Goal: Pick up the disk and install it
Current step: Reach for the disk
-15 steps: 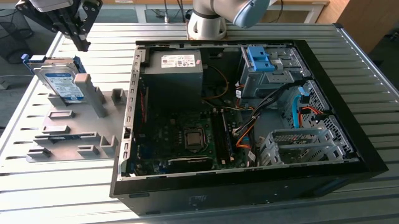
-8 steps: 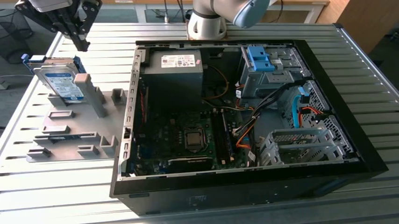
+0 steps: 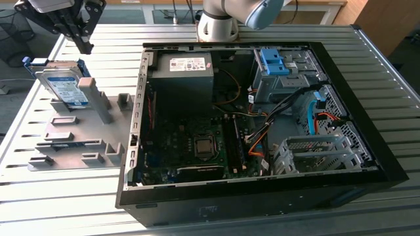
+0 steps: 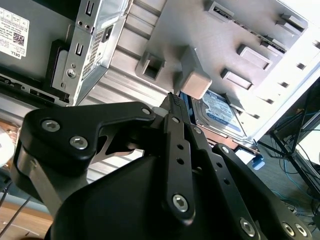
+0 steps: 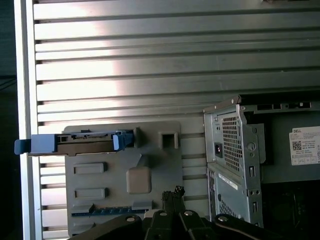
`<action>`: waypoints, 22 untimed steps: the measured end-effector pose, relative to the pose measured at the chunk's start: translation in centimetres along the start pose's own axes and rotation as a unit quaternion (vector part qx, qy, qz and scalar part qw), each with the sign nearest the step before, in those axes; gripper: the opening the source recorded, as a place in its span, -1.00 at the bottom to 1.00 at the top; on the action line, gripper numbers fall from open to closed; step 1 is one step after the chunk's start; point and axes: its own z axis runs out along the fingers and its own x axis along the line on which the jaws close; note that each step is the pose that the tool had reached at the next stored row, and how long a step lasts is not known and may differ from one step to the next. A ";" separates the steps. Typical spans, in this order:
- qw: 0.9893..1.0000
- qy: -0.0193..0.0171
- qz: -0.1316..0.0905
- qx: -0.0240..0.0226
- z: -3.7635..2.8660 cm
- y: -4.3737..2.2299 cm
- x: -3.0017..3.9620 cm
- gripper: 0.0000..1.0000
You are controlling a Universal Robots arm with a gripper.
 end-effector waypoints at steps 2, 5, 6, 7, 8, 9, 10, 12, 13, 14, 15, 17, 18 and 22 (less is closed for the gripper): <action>1.000 0.000 0.000 0.000 0.00 -0.01 0.09 -0.79; 1.000 0.000 0.000 0.000 0.00 -0.02 0.23 -0.79; 1.000 0.000 0.000 0.000 -0.01 -0.02 0.28 -0.79; 1.000 0.000 0.000 0.000 -0.01 -0.02 0.31 -0.79; 1.000 0.000 0.000 0.000 -0.01 -0.03 0.35 -0.79; 1.000 0.000 0.000 0.000 -0.01 -0.03 0.39 -0.79; 1.000 0.000 0.000 0.000 -0.01 -0.03 0.43 -0.79; 1.000 0.000 0.000 0.000 -0.01 -0.04 0.51 -0.79; 1.000 0.000 0.000 0.000 -0.01 -0.04 0.55 -0.79; 1.000 0.000 0.000 0.000 -0.01 -0.04 0.59 -0.79; 1.000 0.000 0.000 0.000 -0.01 -0.04 0.63 -0.79; 1.000 0.000 0.000 0.000 -0.02 -0.04 0.71 -0.79; 1.000 0.000 0.000 0.000 -0.02 -0.03 0.75 -0.79; 1.000 0.000 0.000 0.000 -0.02 -0.01 0.91 -0.79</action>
